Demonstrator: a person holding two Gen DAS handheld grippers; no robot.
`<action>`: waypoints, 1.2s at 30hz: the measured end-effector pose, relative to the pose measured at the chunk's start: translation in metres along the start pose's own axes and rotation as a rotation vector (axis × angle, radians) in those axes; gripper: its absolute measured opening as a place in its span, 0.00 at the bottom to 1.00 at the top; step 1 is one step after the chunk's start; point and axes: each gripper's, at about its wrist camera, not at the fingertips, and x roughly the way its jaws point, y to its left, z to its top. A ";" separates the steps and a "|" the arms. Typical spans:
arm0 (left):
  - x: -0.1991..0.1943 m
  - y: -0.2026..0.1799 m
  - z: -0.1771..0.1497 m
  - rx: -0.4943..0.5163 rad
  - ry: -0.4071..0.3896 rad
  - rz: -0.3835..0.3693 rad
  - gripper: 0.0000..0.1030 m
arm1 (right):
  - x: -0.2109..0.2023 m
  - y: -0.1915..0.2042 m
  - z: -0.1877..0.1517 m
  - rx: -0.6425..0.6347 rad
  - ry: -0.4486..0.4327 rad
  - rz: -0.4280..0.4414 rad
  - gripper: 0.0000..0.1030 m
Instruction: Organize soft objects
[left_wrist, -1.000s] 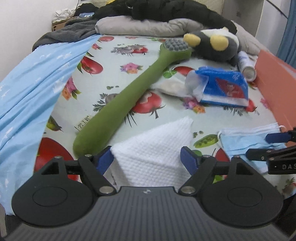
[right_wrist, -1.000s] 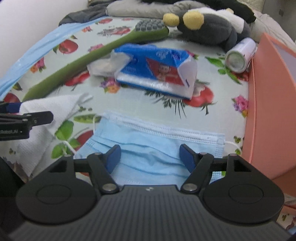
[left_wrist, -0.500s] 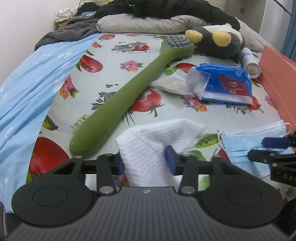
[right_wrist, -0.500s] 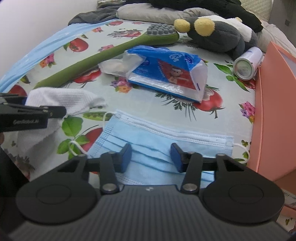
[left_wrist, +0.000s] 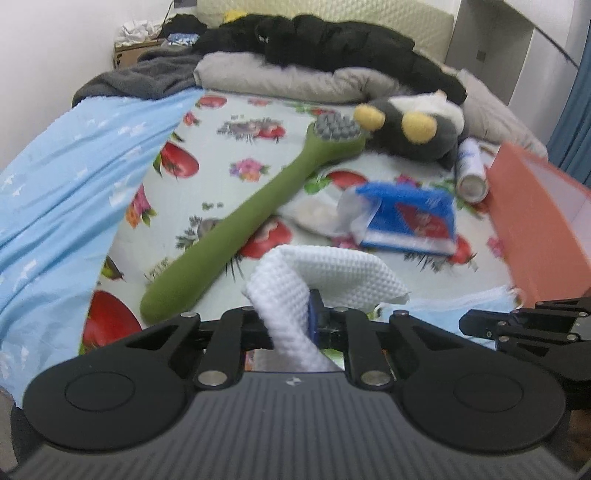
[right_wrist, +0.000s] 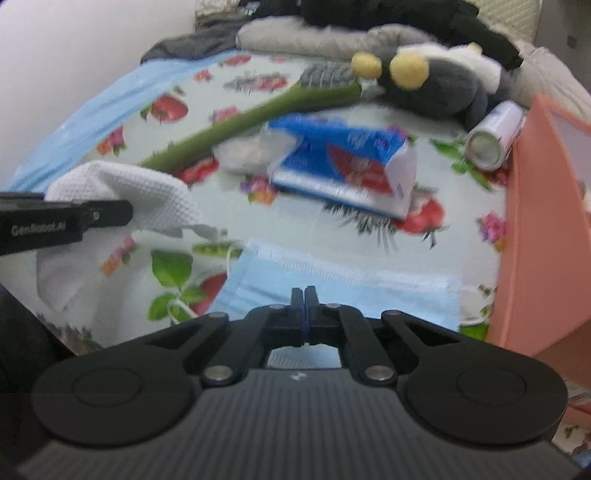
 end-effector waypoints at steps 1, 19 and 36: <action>-0.006 -0.001 0.003 -0.005 -0.010 -0.003 0.17 | -0.006 -0.001 0.003 0.003 -0.016 -0.001 0.03; -0.028 -0.004 -0.012 -0.020 0.009 -0.019 0.17 | 0.016 -0.020 -0.032 0.048 0.006 -0.052 0.81; -0.023 -0.003 -0.013 -0.027 0.025 -0.021 0.17 | 0.024 -0.014 -0.040 0.021 0.058 -0.033 0.76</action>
